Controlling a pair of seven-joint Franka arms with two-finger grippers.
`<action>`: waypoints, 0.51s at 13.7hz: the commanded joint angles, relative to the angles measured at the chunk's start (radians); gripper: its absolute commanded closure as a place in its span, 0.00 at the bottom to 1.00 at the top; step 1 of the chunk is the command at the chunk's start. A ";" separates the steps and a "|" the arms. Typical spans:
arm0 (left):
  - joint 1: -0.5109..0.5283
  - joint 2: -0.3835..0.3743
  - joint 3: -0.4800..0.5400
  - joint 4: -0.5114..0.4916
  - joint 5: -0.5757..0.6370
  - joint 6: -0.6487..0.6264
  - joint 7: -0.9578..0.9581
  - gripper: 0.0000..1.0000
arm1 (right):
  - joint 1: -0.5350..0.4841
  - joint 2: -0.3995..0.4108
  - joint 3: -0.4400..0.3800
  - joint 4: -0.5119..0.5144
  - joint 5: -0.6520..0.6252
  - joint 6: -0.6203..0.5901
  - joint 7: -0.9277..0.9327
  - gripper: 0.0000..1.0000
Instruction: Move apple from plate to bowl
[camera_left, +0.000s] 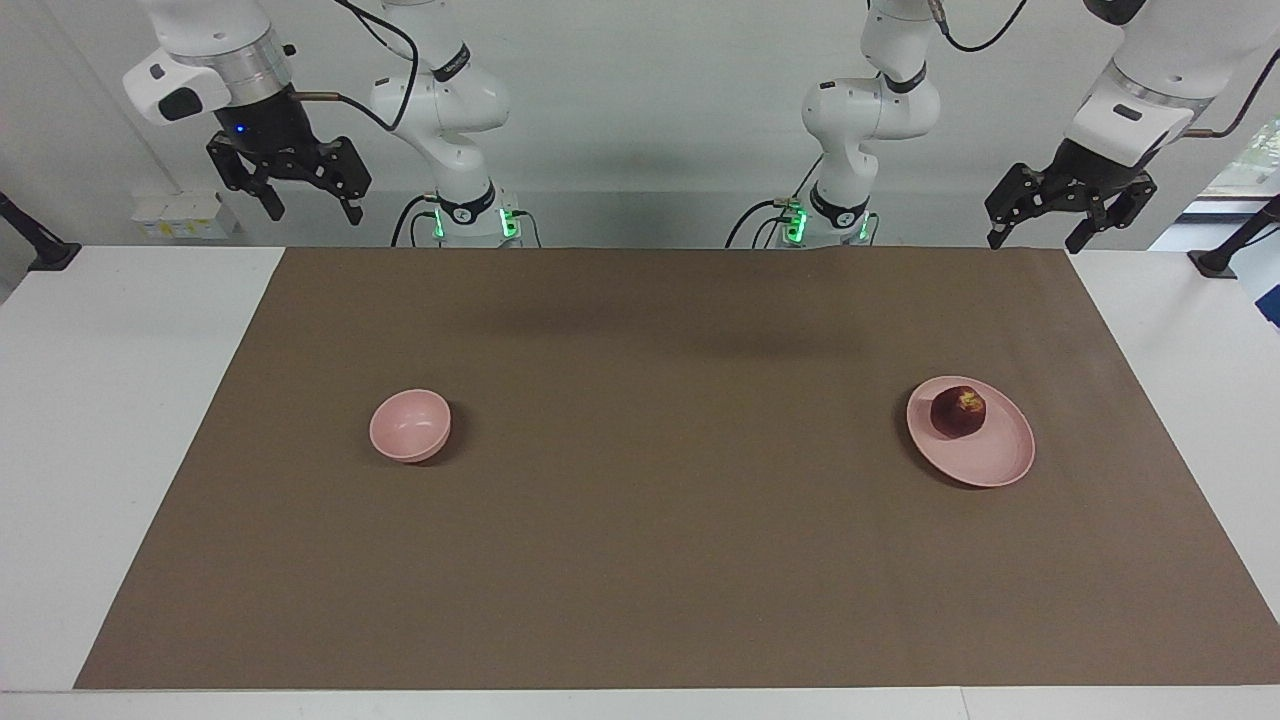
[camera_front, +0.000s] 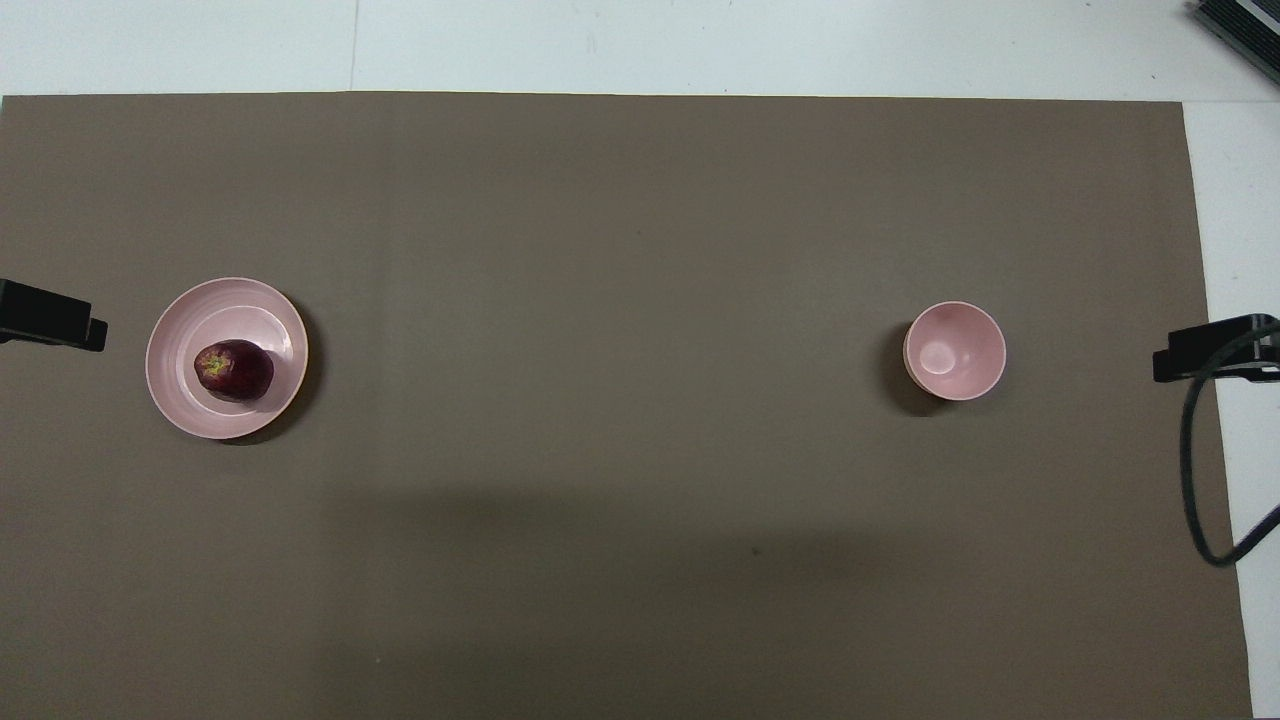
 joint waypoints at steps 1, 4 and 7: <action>0.015 -0.014 -0.006 -0.006 -0.013 0.000 0.014 0.00 | -0.008 -0.021 0.004 -0.029 0.018 0.019 0.019 0.00; 0.011 -0.012 -0.006 -0.006 -0.013 0.000 0.011 0.00 | -0.006 -0.021 0.004 -0.029 0.018 0.019 0.019 0.00; 0.009 -0.014 -0.006 -0.006 -0.013 -0.007 0.006 0.00 | -0.006 -0.021 0.004 -0.029 0.018 0.018 0.019 0.00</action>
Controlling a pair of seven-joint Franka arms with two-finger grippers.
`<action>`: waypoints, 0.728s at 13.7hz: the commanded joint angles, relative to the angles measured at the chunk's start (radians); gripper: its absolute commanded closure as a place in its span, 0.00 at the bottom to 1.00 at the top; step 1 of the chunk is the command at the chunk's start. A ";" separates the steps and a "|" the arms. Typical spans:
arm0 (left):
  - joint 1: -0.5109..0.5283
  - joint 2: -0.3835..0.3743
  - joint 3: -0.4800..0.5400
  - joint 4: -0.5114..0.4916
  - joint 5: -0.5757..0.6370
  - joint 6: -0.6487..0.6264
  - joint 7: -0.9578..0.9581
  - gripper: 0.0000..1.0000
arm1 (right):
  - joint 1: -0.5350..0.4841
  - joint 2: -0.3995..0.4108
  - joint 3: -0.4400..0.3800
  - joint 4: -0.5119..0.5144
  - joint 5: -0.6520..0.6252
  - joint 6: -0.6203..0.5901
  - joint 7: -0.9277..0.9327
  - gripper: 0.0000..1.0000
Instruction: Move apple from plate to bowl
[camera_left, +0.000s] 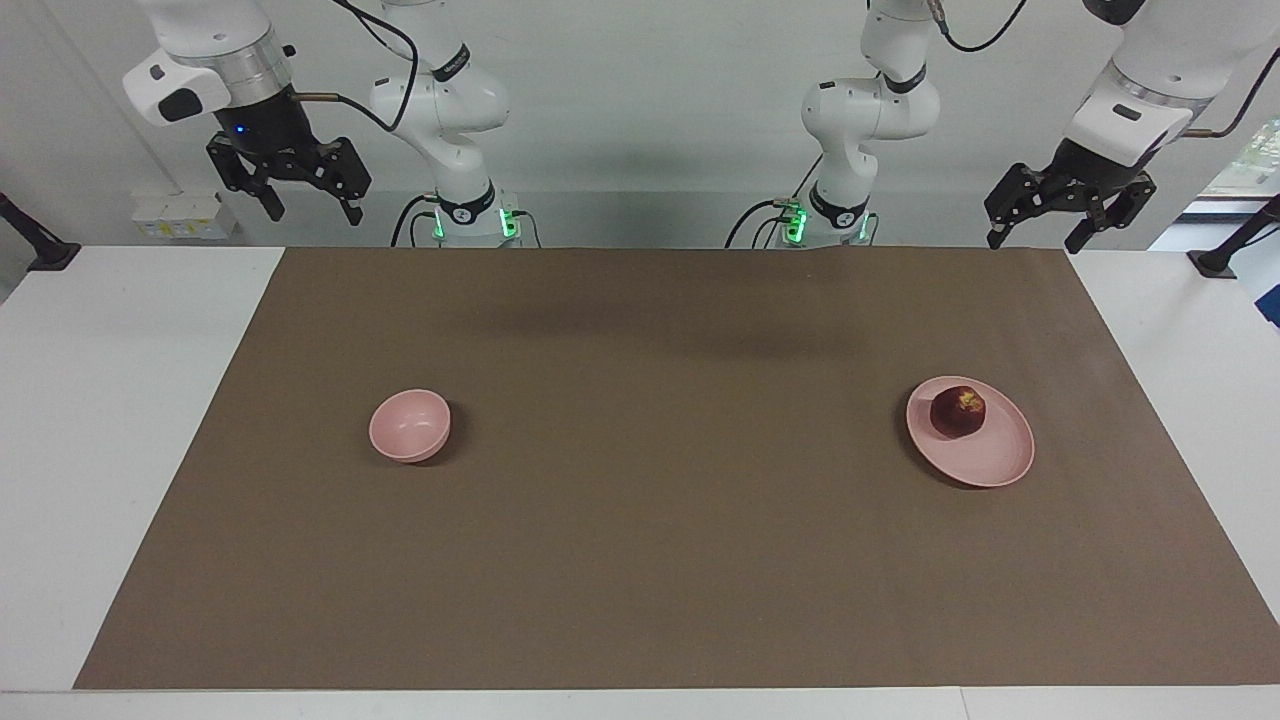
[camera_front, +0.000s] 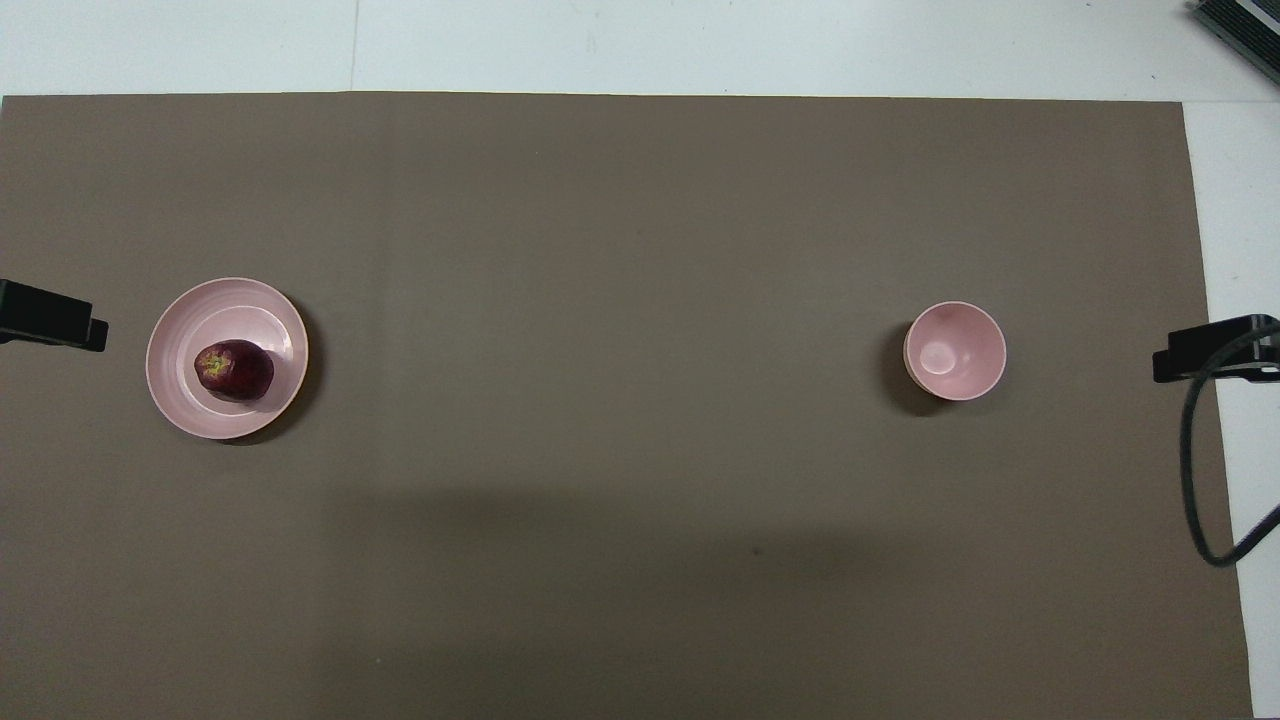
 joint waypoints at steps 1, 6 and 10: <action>0.005 -0.014 -0.005 -0.006 -0.013 -0.004 0.003 0.00 | -0.008 -0.021 0.004 -0.028 0.018 0.018 0.019 0.00; 0.003 -0.012 -0.013 -0.018 -0.022 0.082 0.007 0.00 | -0.017 -0.019 0.004 -0.026 0.018 0.021 0.007 0.00; 0.005 -0.018 -0.013 -0.052 -0.022 0.142 0.026 0.00 | -0.012 -0.019 0.004 -0.028 0.018 0.021 0.013 0.00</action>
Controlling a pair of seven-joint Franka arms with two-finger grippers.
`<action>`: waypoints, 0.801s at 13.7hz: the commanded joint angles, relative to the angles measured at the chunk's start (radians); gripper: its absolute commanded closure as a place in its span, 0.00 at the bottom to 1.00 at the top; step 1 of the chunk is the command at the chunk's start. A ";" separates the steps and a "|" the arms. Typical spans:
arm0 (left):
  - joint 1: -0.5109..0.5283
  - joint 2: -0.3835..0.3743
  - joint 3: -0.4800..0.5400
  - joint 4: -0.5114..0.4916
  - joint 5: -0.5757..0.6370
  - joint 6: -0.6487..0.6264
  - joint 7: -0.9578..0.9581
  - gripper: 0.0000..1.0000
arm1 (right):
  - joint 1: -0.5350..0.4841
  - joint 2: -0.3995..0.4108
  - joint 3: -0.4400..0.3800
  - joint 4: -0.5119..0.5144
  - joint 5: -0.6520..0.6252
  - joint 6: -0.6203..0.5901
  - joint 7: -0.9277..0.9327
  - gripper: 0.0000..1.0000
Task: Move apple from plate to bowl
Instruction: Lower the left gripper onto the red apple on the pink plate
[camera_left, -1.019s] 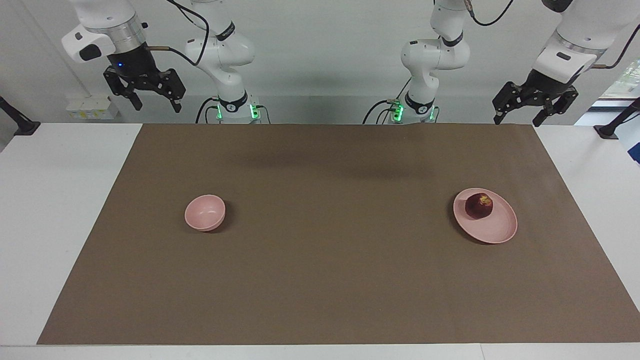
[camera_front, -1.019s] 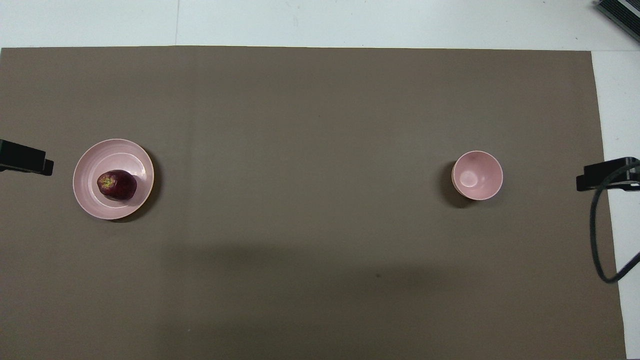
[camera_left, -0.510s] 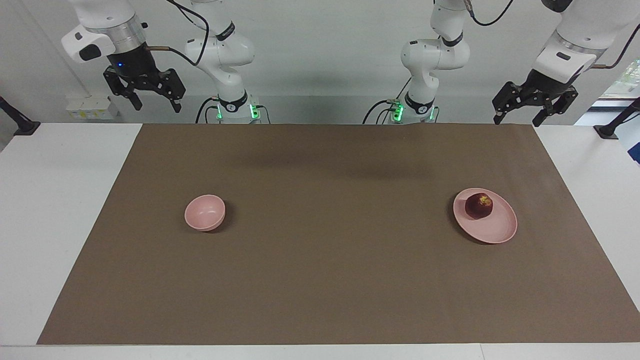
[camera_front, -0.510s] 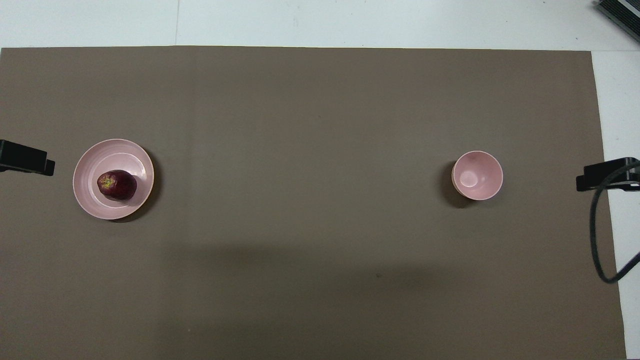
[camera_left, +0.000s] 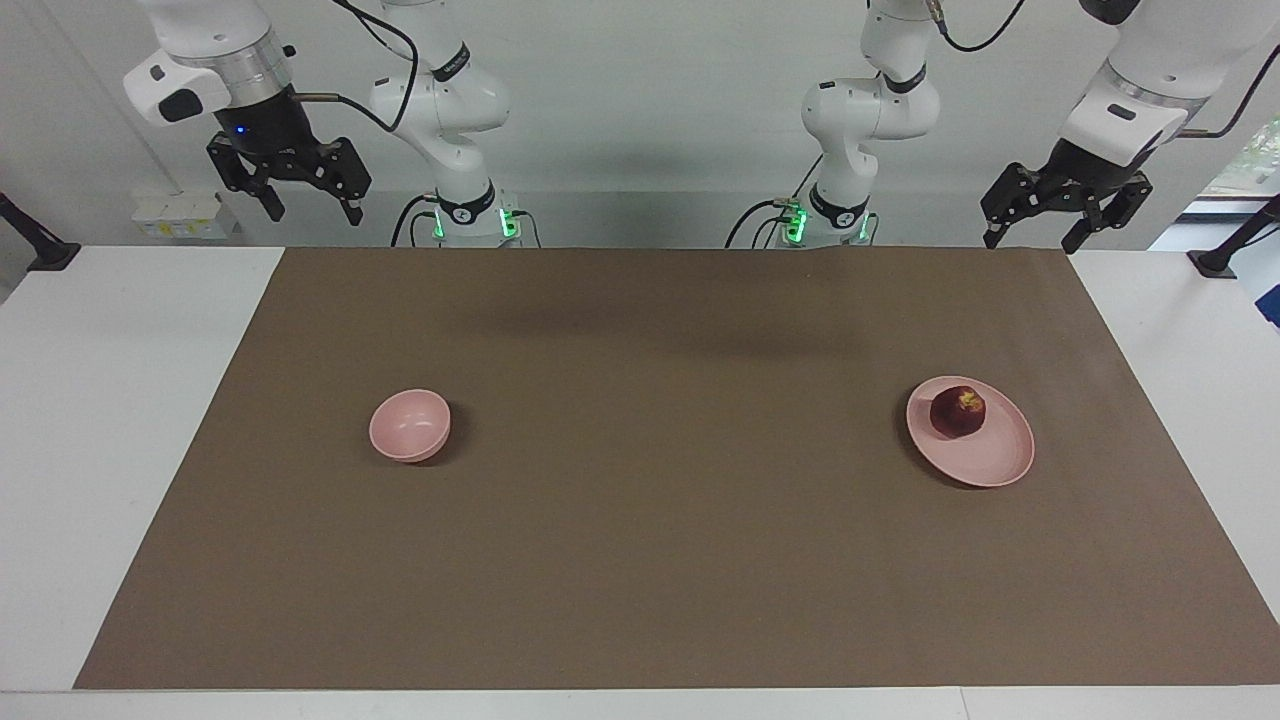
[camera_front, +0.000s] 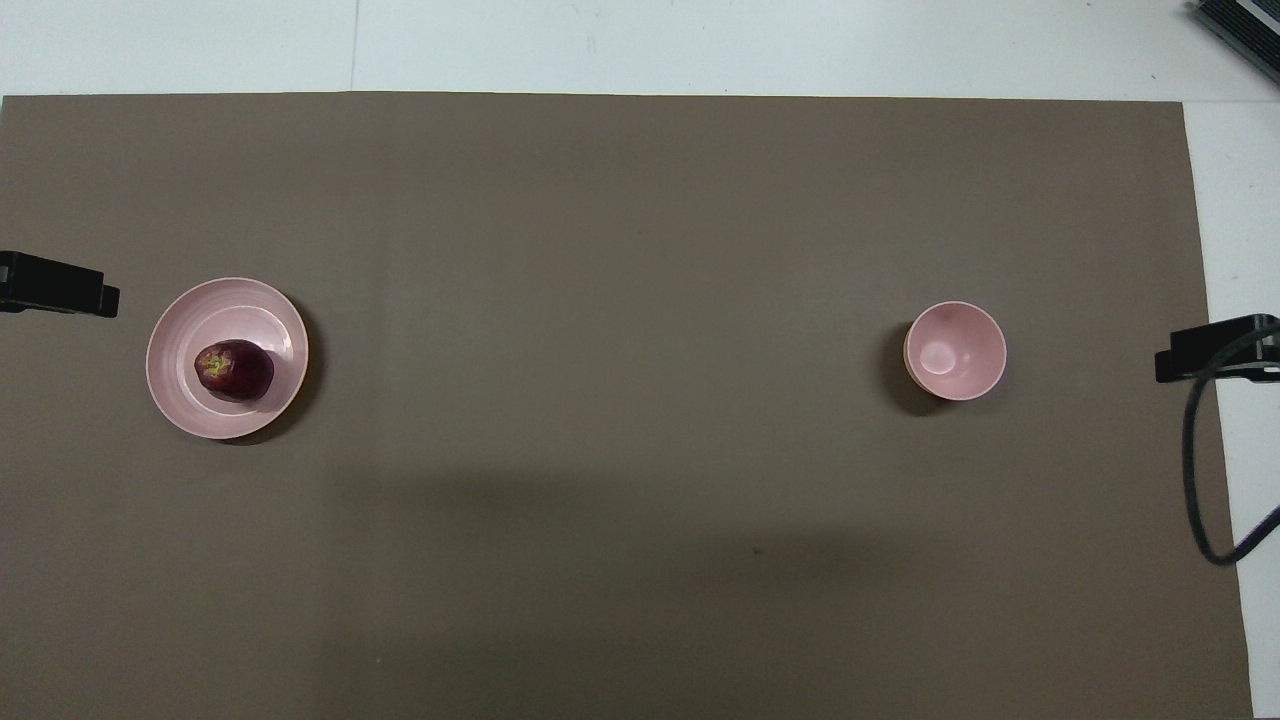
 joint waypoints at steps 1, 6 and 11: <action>0.013 -0.015 0.002 -0.048 -0.018 0.053 0.056 0.00 | -0.012 -0.019 0.006 -0.027 0.018 0.019 0.011 0.00; 0.067 -0.011 0.009 -0.275 -0.018 0.281 0.221 0.00 | -0.013 -0.021 0.006 -0.028 0.018 0.018 0.014 0.00; 0.059 -0.003 0.008 -0.481 -0.019 0.495 0.212 0.00 | -0.013 -0.019 0.006 -0.027 0.018 0.019 0.011 0.00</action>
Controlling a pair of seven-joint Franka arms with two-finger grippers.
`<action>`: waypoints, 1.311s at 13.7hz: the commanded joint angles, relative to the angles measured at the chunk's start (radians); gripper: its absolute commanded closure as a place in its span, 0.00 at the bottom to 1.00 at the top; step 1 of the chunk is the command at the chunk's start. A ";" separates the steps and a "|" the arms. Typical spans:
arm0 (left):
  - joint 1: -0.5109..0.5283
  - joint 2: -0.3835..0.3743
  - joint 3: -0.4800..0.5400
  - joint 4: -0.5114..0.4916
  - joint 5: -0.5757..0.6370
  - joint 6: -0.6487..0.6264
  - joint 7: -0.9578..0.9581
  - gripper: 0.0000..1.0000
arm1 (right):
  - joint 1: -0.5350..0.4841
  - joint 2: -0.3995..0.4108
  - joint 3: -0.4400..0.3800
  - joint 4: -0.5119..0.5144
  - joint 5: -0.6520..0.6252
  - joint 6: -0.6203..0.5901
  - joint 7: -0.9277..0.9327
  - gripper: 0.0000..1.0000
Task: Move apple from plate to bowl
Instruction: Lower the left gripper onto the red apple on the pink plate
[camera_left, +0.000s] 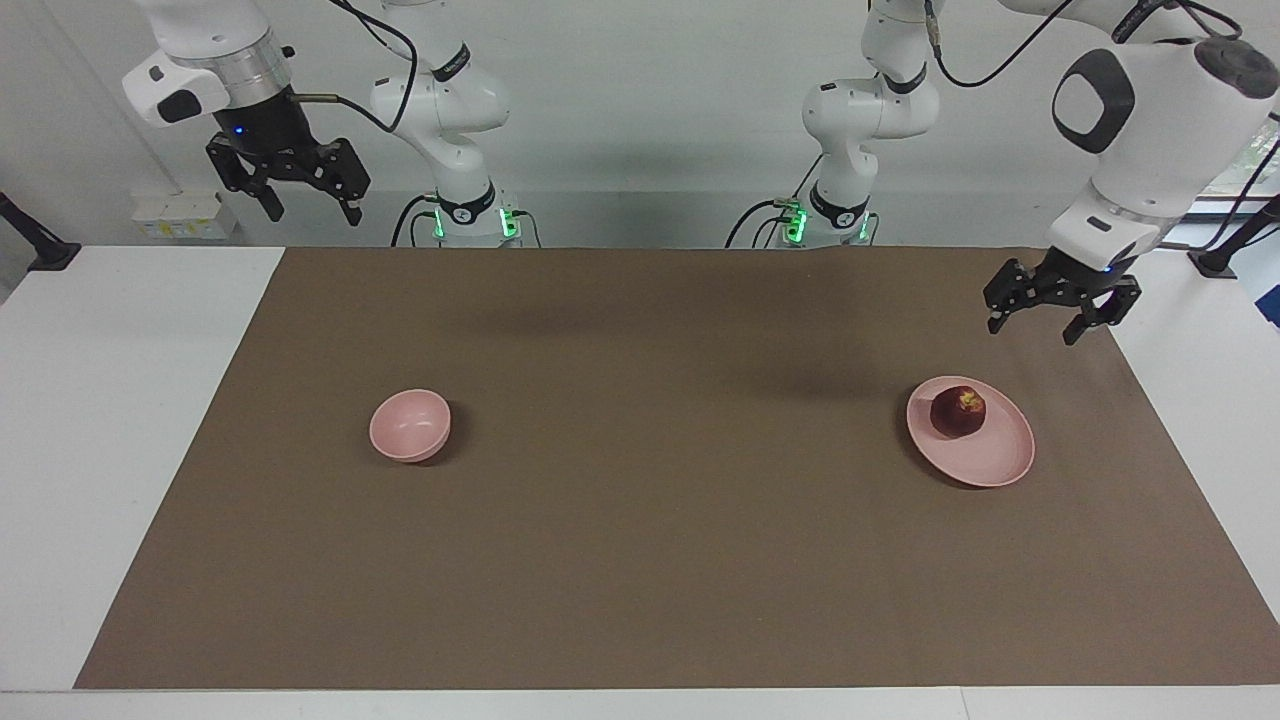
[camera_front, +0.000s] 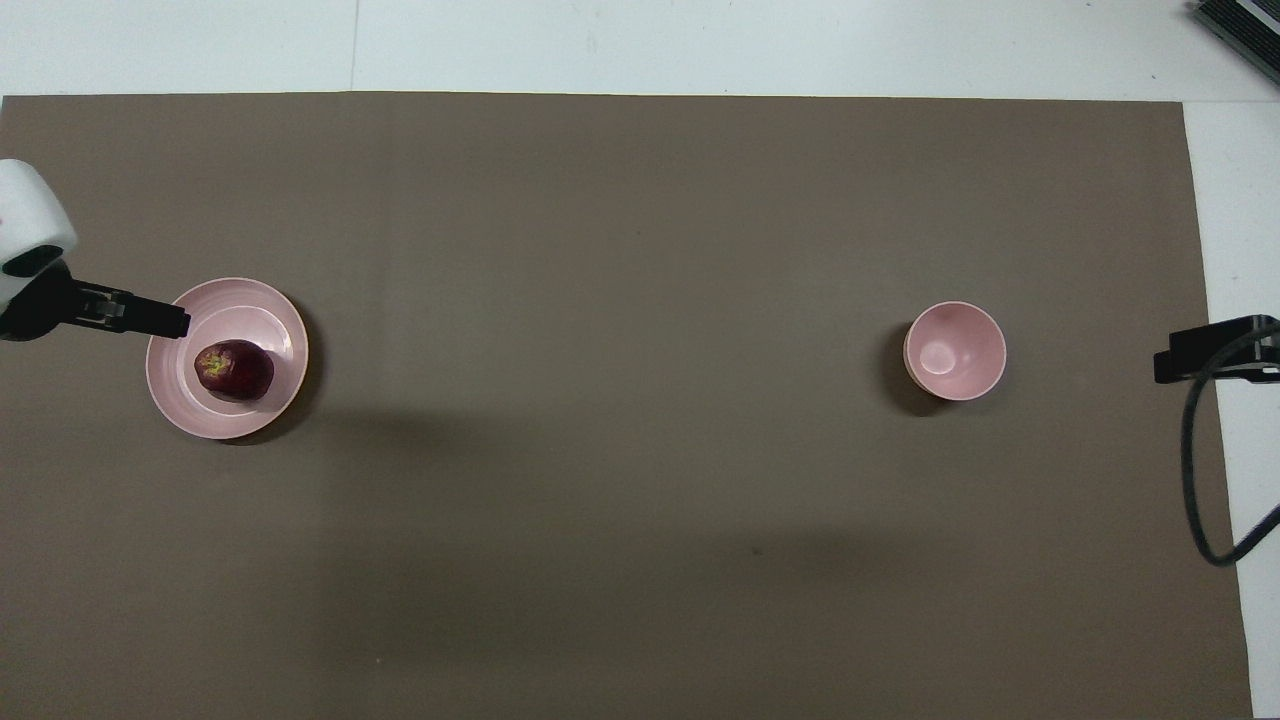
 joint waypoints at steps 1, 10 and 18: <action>0.005 -0.021 0.000 -0.128 -0.017 0.148 0.013 0.00 | -0.012 -0.016 0.006 -0.019 0.018 0.021 0.017 0.00; 0.010 0.080 0.001 -0.352 -0.019 0.458 -0.064 0.00 | 0.000 -0.011 0.009 -0.171 0.062 0.169 -0.019 0.00; 0.045 0.080 0.003 -0.359 -0.016 0.478 -0.042 0.75 | 0.083 0.067 0.009 -0.231 0.166 0.281 0.135 0.00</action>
